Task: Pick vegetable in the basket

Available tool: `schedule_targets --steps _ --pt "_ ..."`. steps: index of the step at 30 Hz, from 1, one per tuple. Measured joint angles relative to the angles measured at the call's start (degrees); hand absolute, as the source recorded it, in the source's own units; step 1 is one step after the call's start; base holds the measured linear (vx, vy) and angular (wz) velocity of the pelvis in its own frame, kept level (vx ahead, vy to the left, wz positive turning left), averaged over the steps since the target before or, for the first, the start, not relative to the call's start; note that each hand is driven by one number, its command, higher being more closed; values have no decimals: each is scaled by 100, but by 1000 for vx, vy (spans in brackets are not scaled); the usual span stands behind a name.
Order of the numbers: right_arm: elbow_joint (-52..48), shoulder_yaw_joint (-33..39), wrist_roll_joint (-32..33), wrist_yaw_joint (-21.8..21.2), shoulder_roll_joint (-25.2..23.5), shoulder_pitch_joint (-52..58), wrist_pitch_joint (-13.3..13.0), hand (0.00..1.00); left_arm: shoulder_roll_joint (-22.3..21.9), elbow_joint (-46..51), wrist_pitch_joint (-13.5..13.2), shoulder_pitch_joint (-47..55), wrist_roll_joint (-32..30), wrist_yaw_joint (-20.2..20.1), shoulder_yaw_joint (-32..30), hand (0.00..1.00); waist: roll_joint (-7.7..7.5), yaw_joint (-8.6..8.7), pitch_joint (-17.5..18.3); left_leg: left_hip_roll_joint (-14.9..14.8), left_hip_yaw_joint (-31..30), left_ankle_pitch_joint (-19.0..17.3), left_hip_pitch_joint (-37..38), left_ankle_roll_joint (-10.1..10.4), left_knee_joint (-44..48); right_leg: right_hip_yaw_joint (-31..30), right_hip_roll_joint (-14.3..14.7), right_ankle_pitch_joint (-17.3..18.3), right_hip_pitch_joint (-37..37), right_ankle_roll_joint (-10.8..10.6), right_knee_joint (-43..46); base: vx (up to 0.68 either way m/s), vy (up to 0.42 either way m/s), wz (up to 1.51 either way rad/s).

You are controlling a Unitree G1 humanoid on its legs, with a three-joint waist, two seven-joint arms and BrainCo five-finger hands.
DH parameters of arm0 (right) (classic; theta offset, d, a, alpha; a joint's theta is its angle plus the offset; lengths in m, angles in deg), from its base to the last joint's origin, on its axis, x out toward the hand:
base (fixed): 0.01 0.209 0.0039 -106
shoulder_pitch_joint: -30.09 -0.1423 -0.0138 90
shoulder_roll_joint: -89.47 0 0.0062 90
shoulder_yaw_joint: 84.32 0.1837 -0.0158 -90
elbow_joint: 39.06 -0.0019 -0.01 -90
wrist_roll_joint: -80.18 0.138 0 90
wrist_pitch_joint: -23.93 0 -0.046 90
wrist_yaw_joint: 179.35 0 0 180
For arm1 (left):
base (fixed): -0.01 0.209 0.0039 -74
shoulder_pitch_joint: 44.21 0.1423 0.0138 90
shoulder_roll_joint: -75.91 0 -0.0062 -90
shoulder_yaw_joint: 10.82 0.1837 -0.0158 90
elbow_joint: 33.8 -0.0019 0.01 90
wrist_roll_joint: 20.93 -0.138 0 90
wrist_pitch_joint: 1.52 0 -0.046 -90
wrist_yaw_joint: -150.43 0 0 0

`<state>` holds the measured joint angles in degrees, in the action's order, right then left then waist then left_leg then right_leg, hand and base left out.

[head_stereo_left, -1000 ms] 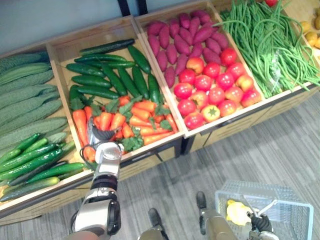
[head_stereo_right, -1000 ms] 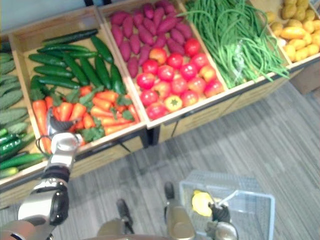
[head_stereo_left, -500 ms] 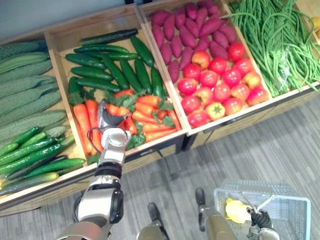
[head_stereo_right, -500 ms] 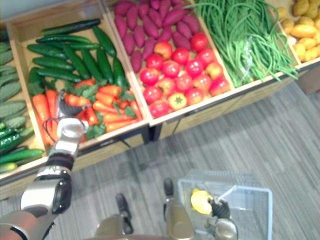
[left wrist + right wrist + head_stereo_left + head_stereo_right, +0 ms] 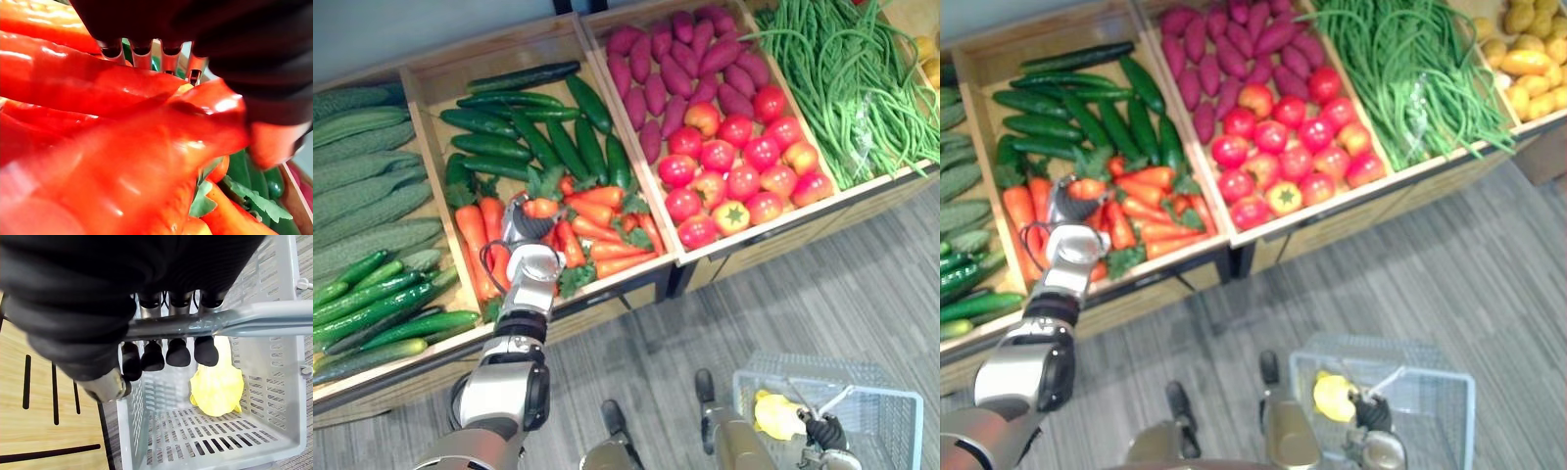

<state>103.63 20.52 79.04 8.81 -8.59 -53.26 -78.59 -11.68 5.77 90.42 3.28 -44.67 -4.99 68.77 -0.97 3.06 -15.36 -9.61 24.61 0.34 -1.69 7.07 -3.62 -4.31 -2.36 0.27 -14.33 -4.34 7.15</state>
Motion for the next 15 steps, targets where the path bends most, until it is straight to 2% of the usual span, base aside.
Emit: schedule_targets --steps 9,15 --pt "3 10 -2 0 0 39 1 100 31 1 4 25 14 5 -12 100 4 -13 3 31 -67 39 20 -46 -9 120 -76 -1 68 -3 -1 1 -6 6" --pt "127 52 -4 -5 1 40 1 100 216 38 4 24 13 6 -23 100 31 -7 23 47 -183 81 24 -44 -22 212 -83 -4 117 -8 -3 10 -11 8"
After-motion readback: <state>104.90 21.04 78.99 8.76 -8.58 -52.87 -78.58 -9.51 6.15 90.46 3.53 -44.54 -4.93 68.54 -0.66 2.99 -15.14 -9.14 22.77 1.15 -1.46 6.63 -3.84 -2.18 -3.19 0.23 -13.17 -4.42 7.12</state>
